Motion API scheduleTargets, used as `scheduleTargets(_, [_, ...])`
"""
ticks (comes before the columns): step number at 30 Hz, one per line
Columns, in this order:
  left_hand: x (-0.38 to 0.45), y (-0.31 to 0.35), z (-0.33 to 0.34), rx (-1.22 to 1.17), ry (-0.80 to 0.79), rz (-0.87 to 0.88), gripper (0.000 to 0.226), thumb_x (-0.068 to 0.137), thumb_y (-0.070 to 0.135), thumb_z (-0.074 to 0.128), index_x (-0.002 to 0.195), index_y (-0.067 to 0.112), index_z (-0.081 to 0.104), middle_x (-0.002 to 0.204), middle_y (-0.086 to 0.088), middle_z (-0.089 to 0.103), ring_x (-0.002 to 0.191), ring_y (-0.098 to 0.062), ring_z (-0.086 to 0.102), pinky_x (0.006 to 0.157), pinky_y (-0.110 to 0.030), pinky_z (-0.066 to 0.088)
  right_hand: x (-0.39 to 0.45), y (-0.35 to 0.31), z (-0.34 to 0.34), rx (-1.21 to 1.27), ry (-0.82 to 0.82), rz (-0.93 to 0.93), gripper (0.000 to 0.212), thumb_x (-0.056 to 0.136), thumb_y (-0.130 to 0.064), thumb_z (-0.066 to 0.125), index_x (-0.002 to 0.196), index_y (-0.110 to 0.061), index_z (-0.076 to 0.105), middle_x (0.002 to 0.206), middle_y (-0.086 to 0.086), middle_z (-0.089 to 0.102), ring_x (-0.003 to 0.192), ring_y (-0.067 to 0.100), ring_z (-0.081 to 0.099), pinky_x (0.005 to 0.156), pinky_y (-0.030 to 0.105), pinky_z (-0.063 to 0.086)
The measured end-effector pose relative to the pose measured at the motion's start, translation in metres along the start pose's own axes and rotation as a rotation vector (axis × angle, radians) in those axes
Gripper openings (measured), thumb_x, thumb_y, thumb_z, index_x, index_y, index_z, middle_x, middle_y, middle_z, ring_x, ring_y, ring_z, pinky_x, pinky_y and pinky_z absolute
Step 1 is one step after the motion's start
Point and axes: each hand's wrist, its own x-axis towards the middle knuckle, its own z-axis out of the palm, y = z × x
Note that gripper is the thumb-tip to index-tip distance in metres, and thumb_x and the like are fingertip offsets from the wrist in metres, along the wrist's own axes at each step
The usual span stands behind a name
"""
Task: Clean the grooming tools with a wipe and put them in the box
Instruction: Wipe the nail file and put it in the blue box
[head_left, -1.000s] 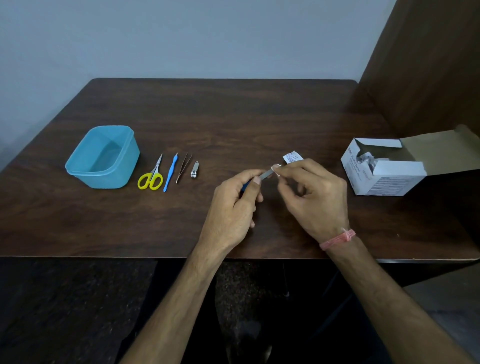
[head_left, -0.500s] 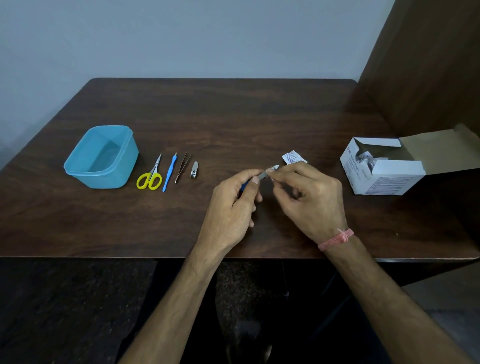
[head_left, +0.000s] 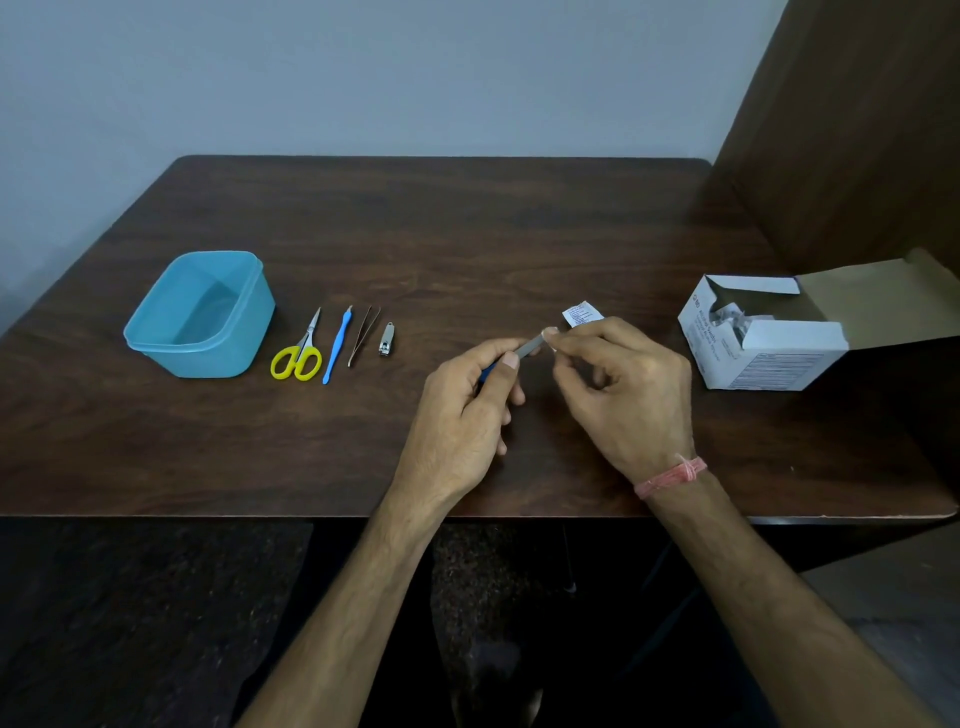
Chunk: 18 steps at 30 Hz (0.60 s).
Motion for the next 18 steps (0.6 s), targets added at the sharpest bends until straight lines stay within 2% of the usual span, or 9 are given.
scheduleTargets(7, [-0.0005,0.0008,-0.0008,-0.018,0.006,0.007,0.03,0.118,0.022,0.052,0.13,0.031,0.079,0.074,0.014,0.063,0.066,-0.006,0.056,0.048,-0.026,0.05,-0.003,-0.0026,0.0002,0.027,-0.062,-0.068,0.016,0.095,-0.011,0.081,0.107,-0.02,0.088,0.101,-0.01,0.08,0.069,-0.006,0.045,0.058,0.033,0.058])
scheduleTargets(12, [-0.0011,0.0024,-0.0005,-0.024,0.008,0.019,0.031,0.118,0.022,0.053,0.123,0.038,0.079,0.075,0.013,0.064,0.065,-0.006,0.057,0.047,-0.025,0.05,-0.0045,-0.0027,-0.0009,0.095,-0.104,-0.129,0.016,0.096,-0.01,0.08,0.106,-0.021,0.088,0.103,-0.012,0.081,0.075,-0.025,0.046,0.065,0.021,0.055])
scheduleTargets(15, [-0.0011,0.0022,-0.0004,-0.017,0.005,0.025,0.031,0.118,0.022,0.054,0.122,0.041,0.079,0.075,0.013,0.064,0.065,-0.006,0.058,0.047,-0.026,0.051,-0.0042,-0.0027,-0.0002,0.071,-0.098,-0.131,0.016,0.096,-0.011,0.08,0.105,-0.021,0.088,0.103,-0.012,0.081,0.072,-0.018,0.045,0.063,0.024,0.056])
scheduleTargets(18, [0.0001,0.0001,-0.0003,-0.007,0.0,0.017,0.03,0.118,0.023,0.054,0.131,0.035,0.079,0.075,0.013,0.064,0.066,-0.005,0.058,0.048,-0.026,0.051,-0.0026,-0.0027,0.0004,0.027,-0.07,-0.107,0.019,0.095,-0.01,0.081,0.108,-0.021,0.088,0.105,-0.012,0.081,0.076,-0.009,0.044,0.062,0.03,0.058])
